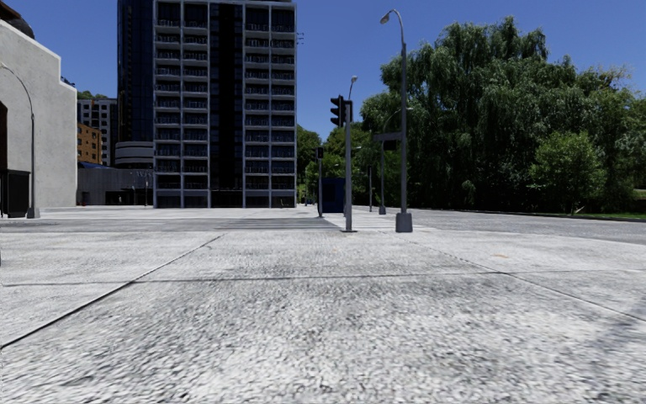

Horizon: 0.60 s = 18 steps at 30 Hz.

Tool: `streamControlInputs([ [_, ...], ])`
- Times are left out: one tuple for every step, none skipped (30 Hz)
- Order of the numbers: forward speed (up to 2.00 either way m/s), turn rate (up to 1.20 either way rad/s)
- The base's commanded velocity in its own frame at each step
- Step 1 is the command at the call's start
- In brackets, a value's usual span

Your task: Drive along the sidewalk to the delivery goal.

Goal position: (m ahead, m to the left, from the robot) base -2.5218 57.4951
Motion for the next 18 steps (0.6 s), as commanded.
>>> streamControlInputs([
  [1.47, 0.0],
  [1.47, 0.0],
  [1.47, 0.0],
  [1.47, 0.0],
  [1.47, 0.0],
  [1.47, 0.0],
  [1.47, 0.0],
  [1.47, 0.0],
  [1.47, 0.0],
  [1.47, 0.0],
  [1.47, 0.0],
  [1.47, 0.0],
  [1.47, 0.0],
  [1.47, 0.0],
  [1.47, 0.0],
  [1.47, 0.15],
  [1.47, 0.26],
  [1.47, 0.51],
])
